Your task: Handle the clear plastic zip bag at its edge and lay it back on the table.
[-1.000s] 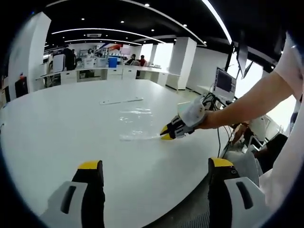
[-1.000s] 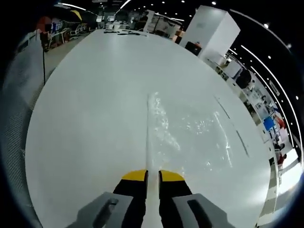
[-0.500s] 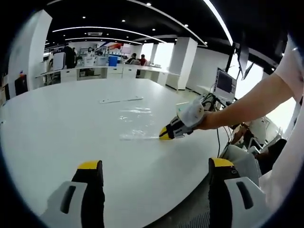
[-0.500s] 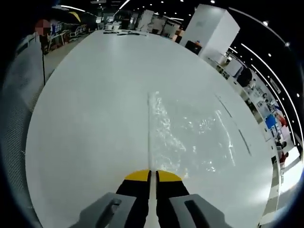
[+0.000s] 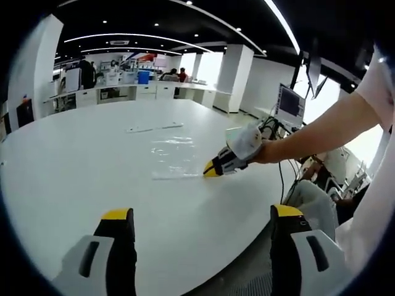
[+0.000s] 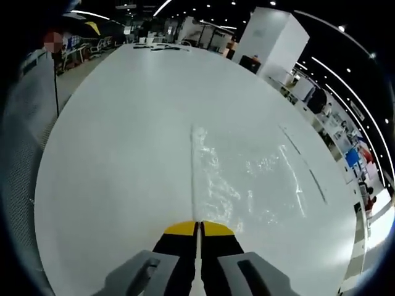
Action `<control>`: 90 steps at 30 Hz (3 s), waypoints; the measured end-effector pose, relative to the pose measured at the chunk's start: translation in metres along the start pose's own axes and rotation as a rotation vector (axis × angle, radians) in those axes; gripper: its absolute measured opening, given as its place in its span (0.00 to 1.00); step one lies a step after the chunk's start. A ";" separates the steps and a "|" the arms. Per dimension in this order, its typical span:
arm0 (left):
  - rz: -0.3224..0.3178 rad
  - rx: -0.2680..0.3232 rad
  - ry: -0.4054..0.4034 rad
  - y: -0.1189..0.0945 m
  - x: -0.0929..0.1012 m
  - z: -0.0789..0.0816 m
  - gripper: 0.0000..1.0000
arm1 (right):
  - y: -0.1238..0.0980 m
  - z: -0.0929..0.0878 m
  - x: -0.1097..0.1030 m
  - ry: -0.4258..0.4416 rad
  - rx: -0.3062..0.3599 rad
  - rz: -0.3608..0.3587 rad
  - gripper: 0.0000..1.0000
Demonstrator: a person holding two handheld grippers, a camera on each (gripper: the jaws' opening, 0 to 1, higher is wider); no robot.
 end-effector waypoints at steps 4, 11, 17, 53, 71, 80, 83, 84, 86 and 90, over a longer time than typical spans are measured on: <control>-0.002 -0.003 0.006 0.000 0.002 0.001 0.89 | -0.001 0.001 0.000 -0.002 0.009 0.001 0.00; 0.006 -0.004 0.003 -0.001 -0.001 0.000 0.89 | -0.007 0.002 0.000 0.001 0.024 0.000 0.00; 0.005 0.000 0.006 0.000 -0.002 0.000 0.89 | -0.014 0.004 0.002 -0.001 0.034 -0.007 0.00; 0.010 0.060 -0.005 -0.016 0.000 0.004 0.88 | -0.072 0.051 0.007 -0.090 0.107 -0.001 0.00; 0.004 0.081 0.008 -0.024 0.004 0.003 0.88 | -0.077 0.059 -0.006 -0.064 0.117 0.016 0.00; 0.012 0.070 0.012 -0.026 0.001 0.001 0.88 | -0.052 0.035 -0.028 -0.033 0.084 0.033 0.06; 0.013 0.066 0.013 -0.024 0.000 0.001 0.88 | -0.046 0.031 -0.034 -0.031 0.072 0.039 0.08; 0.013 0.066 0.012 -0.024 0.000 0.001 0.88 | -0.045 0.030 -0.036 -0.024 0.071 0.045 0.09; 0.013 0.063 0.012 -0.023 0.000 0.001 0.88 | -0.042 0.028 -0.038 -0.026 0.069 0.045 0.10; 0.012 0.059 0.012 -0.021 -0.001 0.002 0.88 | -0.036 0.024 -0.046 -0.026 0.061 0.058 0.13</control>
Point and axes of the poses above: the point that each gripper's makers call its tool centre point, and the gripper's own axes: y roughly forward along the fingers, x roughly to its right, z roughly out of its top, the point moved 2 cm from there along -y, roughly backward along the fingers, and after that the axes turned 1 degree about y, right-handed, at the moved point
